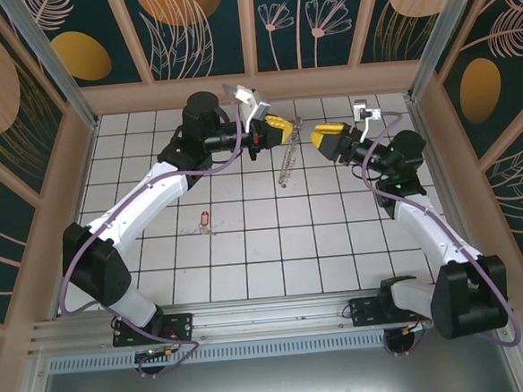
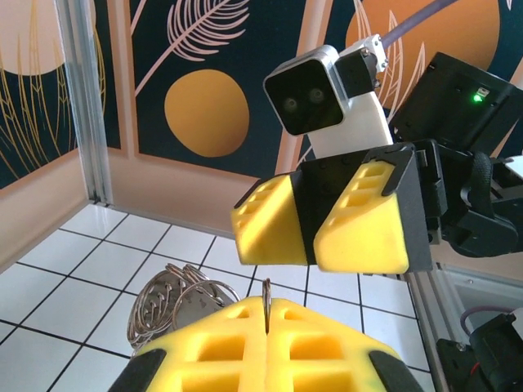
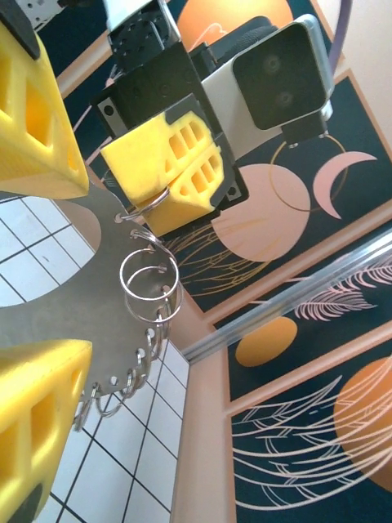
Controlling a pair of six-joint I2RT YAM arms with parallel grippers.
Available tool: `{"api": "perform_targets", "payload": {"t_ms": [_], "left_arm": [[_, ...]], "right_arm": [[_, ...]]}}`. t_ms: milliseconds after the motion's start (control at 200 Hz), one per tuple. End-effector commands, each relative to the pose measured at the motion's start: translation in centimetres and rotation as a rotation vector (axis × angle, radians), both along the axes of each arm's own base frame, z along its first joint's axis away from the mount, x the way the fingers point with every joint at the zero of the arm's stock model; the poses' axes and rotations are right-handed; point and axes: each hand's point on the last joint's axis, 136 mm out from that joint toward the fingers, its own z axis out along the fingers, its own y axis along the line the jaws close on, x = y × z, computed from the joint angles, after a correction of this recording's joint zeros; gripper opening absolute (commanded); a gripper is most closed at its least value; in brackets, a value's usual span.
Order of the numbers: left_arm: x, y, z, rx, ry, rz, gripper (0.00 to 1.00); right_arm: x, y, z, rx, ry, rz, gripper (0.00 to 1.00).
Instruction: Put the keys on the keyring
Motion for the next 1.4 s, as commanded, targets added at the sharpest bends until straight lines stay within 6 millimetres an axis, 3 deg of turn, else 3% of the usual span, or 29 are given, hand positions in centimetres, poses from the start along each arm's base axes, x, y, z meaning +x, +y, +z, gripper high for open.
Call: {"api": "perform_targets", "payload": {"t_ms": [0, 365, 841, 1396], "left_arm": [[-0.8, 0.6, 2.9, -0.016, -0.094, -0.016, 0.0], [-0.9, 0.2, 2.3, -0.006, -0.081, -0.046, 0.0], [-1.1, 0.1, 1.9, -0.007, -0.062, -0.067, 0.0], [-1.3, -0.1, 2.0, -0.02, -0.041, -0.095, 0.0]], "right_arm": [[-1.5, 1.2, 2.8, -0.019, -0.165, 0.085, 0.47], [-1.1, 3.3, 3.1, -0.027, -0.186, 0.141, 0.38], [-1.4, 3.7, 3.7, -0.019, -0.202, 0.154, 0.31], [-2.1, 4.0, 4.1, -0.023, -0.222, 0.17, 0.14]]}}
